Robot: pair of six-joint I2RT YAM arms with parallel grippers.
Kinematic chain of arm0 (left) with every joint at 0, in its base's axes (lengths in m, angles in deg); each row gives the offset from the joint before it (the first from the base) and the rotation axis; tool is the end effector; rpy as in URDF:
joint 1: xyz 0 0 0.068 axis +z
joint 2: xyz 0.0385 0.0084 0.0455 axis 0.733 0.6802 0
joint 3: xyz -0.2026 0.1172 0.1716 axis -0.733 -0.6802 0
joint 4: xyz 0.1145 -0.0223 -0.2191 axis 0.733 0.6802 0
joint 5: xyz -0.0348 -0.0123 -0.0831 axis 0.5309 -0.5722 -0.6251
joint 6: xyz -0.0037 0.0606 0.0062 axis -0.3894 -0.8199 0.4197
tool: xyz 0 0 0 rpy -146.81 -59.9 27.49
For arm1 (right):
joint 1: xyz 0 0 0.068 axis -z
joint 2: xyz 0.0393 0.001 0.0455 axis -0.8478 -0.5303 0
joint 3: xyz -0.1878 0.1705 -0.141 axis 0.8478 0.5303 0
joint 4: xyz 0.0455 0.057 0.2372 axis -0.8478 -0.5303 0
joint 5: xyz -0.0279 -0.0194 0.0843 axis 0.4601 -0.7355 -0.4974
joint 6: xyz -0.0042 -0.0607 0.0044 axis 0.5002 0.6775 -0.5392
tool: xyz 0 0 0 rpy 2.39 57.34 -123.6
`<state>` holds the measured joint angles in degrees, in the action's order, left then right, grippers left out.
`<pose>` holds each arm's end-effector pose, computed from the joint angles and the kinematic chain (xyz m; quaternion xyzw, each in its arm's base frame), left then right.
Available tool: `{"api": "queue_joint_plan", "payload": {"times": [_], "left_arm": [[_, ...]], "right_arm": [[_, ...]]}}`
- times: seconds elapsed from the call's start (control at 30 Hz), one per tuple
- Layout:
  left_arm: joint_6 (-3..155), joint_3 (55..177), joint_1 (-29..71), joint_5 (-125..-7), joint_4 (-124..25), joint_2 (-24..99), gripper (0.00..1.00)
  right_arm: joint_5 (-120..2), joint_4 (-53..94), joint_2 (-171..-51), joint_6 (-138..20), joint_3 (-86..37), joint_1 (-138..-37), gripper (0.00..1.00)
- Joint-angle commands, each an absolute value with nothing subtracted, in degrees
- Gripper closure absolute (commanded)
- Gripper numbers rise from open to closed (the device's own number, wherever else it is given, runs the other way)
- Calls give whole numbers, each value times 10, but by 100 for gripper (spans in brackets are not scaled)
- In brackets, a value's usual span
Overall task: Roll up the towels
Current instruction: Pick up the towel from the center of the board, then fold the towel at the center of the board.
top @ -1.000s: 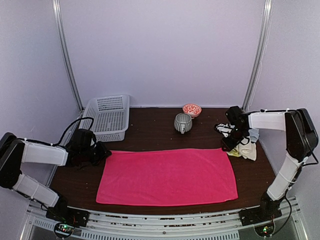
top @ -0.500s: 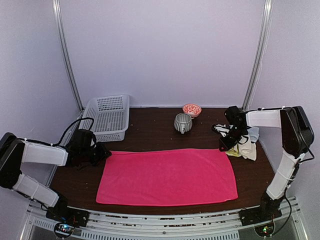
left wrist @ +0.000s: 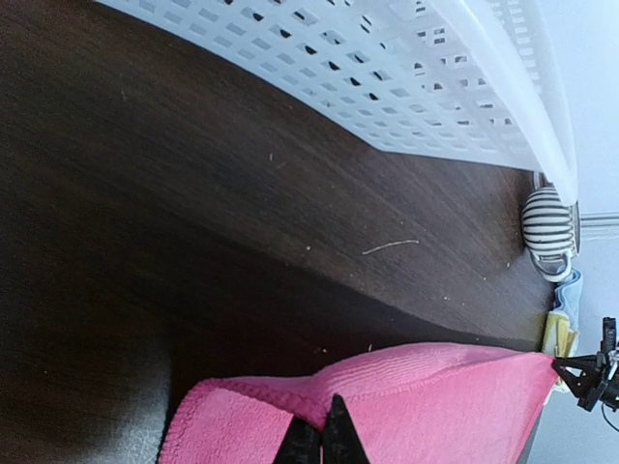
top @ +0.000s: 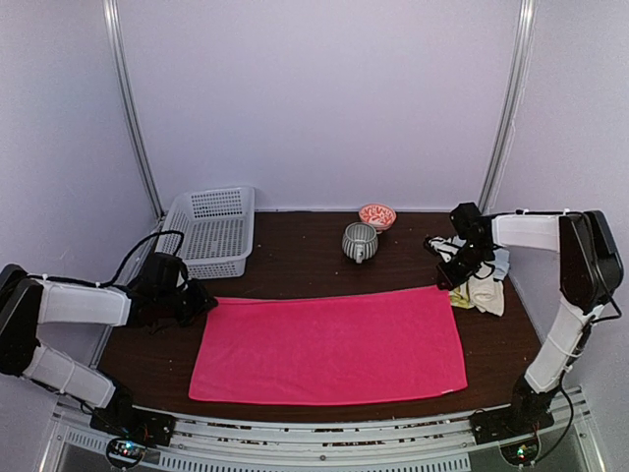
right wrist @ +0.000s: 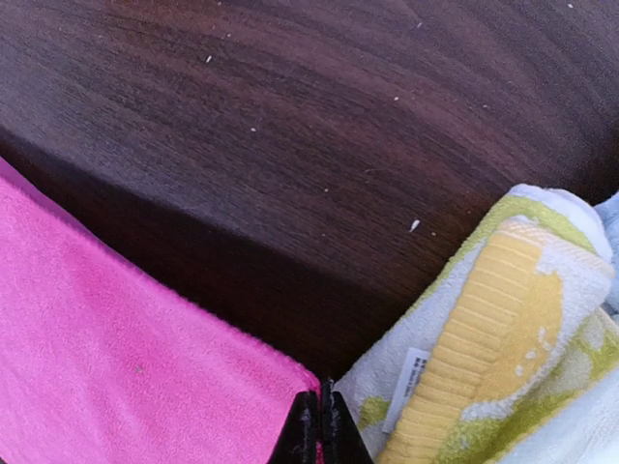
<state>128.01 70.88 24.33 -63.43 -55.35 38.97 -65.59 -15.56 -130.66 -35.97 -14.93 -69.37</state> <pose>0.2188 -0.0971 0.1724 -0.2996 0.8599 -0.3164 0.2660 0.3258 0.0768 0.1975 -0.2538 0.9458 0.1133 0.1678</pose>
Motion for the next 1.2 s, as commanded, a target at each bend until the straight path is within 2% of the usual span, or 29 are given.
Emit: {"api": "queue_joint_plan", "payload": {"times": [0.0, 0.53, 0.97, 1.17], "left_arm": [[1253, 748, 250, -623, -522, 367, 100], [1220, 794, 286, -664, -466, 348, 100], [1202, 824, 286, -726, -397, 362, 100], [1212, 804, 286, -732, -431, 392, 100]], "right_arm": [[-715, -150, -1277, -338, -174, -658, 100], [-944, -192, -1267, -172, -175, -590, 100], [-960, -189, -1201, -140, -113, -591, 100], [-957, -183, -1214, -148, -112, -590, 100]]}}
